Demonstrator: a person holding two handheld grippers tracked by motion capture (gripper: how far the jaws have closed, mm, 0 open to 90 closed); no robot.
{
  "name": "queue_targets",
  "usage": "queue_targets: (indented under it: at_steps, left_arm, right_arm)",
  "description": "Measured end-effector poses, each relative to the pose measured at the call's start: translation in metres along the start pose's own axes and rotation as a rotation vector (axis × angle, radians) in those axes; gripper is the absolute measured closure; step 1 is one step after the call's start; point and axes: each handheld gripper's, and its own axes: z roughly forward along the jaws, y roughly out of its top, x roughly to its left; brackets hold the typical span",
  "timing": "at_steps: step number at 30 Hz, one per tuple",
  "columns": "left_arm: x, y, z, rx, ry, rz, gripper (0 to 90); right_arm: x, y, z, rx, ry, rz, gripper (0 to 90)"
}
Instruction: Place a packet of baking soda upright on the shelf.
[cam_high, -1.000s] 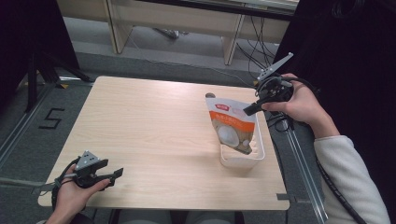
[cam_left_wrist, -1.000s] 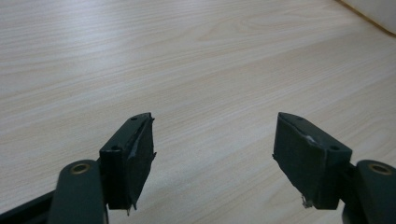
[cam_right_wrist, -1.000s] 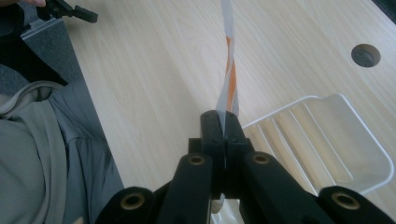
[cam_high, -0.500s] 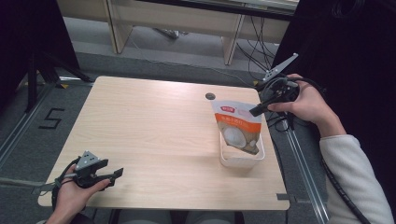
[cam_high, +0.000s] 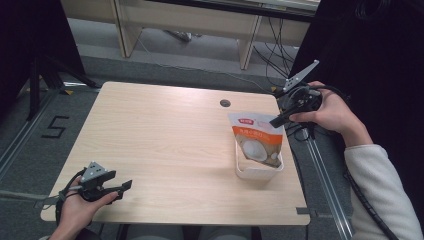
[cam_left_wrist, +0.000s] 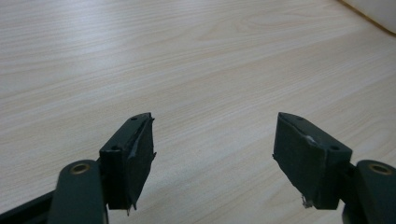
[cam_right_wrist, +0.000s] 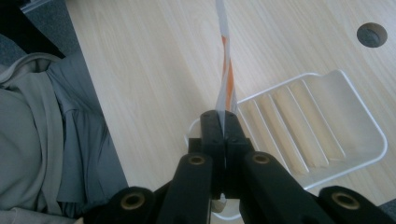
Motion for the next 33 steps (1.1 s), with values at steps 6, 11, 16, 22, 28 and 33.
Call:
queue_targets:
  at_steps: [6,11,16,22,28,33]
  left_arm:
    - [-0.0002,0.0003,-0.0004,0.005,0.005,0.001,28.0]
    - [-0.0003,0.0003,-0.0003,0.005,0.004,0.001,28.0]
    - [-0.0008,0.0002,0.0001,0.008,0.002,-0.003,28.0]
    - [-0.0003,0.0002,-0.0001,0.007,0.002,0.001,28.0]
    - [-0.0002,0.0003,-0.0002,0.006,0.003,0.002,28.0]
    - [-0.0003,0.0003,-0.0002,0.006,0.003,0.002,28.0]
  right_arm:
    - [0.0006,-0.0016,-0.0044,-0.007,0.0,-0.031,90.0]
    - [0.0026,-0.0039,-0.0079,-0.009,0.013,-0.037,90.0]
    - [0.0035,-0.0045,-0.0033,0.01,0.015,-0.036,90.0]
    - [0.0015,-0.002,0.0014,0.015,0.036,-0.056,90.0]
    - [0.0013,-0.0003,0.0011,0.021,0.031,-0.077,90.0]
    - [0.0005,0.0022,0.0006,0.032,0.03,-0.087,90.0]
